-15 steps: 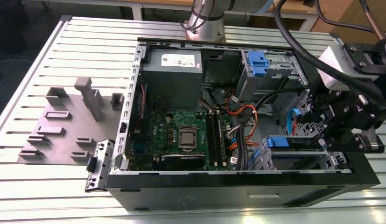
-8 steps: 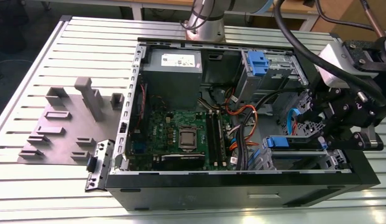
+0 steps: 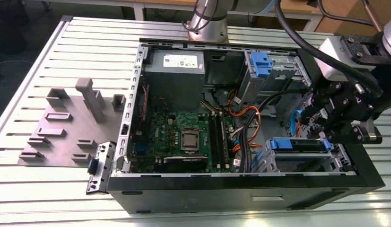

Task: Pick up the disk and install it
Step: 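Insert the first disk wire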

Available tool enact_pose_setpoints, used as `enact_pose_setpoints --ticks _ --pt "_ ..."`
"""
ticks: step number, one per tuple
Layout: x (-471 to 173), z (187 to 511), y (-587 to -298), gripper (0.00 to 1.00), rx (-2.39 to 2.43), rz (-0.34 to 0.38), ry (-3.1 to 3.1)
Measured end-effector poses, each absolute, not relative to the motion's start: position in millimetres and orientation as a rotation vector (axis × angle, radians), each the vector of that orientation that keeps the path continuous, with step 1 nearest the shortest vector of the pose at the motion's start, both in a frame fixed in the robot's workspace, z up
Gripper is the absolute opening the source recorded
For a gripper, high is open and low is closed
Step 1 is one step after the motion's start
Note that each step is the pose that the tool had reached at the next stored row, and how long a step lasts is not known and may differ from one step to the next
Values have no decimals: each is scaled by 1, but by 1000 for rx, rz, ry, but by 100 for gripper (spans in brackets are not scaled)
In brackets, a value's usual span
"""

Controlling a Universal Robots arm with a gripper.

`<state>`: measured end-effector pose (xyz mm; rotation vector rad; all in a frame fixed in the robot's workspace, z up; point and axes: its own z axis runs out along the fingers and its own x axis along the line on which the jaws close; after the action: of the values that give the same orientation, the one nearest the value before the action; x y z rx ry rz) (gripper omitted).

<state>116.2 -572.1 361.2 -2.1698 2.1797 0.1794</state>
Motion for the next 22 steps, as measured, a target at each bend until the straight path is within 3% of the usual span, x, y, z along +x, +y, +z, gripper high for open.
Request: enact_pose_setpoints --ticks 22 --pt "121 347 -567 48 -2159 200 2168"
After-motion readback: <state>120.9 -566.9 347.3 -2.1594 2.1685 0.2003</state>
